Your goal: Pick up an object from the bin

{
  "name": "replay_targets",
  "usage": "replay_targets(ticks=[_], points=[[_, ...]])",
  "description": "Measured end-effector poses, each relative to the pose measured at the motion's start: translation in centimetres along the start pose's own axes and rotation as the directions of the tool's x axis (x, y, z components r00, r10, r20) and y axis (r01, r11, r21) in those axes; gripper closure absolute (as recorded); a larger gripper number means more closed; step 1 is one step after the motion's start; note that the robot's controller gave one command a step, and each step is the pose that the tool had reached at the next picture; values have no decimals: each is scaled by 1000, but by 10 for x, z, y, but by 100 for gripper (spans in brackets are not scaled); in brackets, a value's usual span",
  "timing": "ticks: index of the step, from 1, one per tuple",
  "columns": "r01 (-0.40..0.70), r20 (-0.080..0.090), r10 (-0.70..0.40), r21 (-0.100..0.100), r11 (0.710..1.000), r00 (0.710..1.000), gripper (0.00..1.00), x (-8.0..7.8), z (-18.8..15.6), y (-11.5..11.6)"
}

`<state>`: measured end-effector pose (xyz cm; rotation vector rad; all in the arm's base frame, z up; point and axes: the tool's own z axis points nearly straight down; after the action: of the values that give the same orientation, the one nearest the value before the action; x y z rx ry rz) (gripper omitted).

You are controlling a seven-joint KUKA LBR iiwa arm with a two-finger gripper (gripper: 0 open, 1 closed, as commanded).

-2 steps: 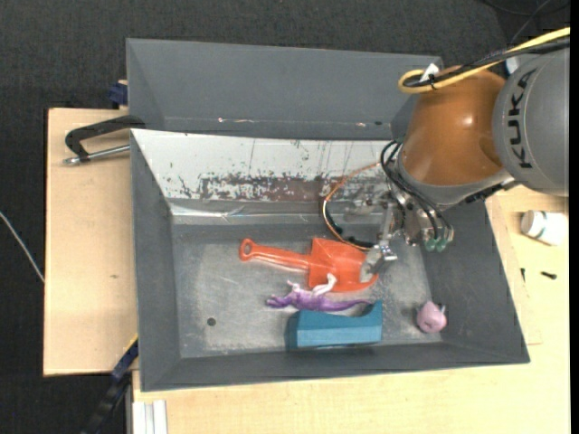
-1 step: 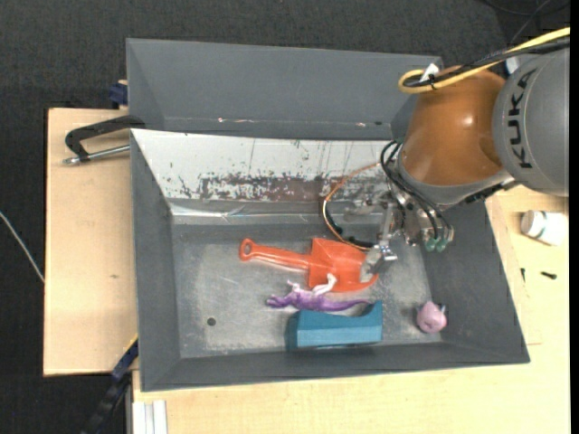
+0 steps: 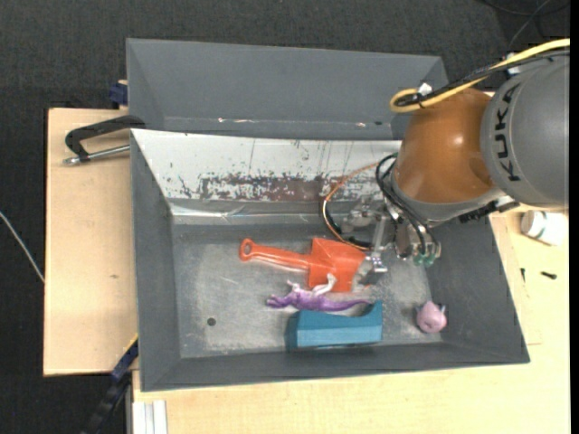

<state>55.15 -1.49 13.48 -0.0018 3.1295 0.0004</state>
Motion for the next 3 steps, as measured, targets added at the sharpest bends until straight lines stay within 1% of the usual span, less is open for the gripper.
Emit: replay_targets(ticks=[1, 2, 3], points=[[-74, -11, 74, -1, 997, 997, 0, 0, 39, 11], [-8, 2, 8, 2, 1000, 1000, 100, -6, 57, 9], [-8, 2, 8, 2, 1000, 1000, 100, -6, 57, 9]])
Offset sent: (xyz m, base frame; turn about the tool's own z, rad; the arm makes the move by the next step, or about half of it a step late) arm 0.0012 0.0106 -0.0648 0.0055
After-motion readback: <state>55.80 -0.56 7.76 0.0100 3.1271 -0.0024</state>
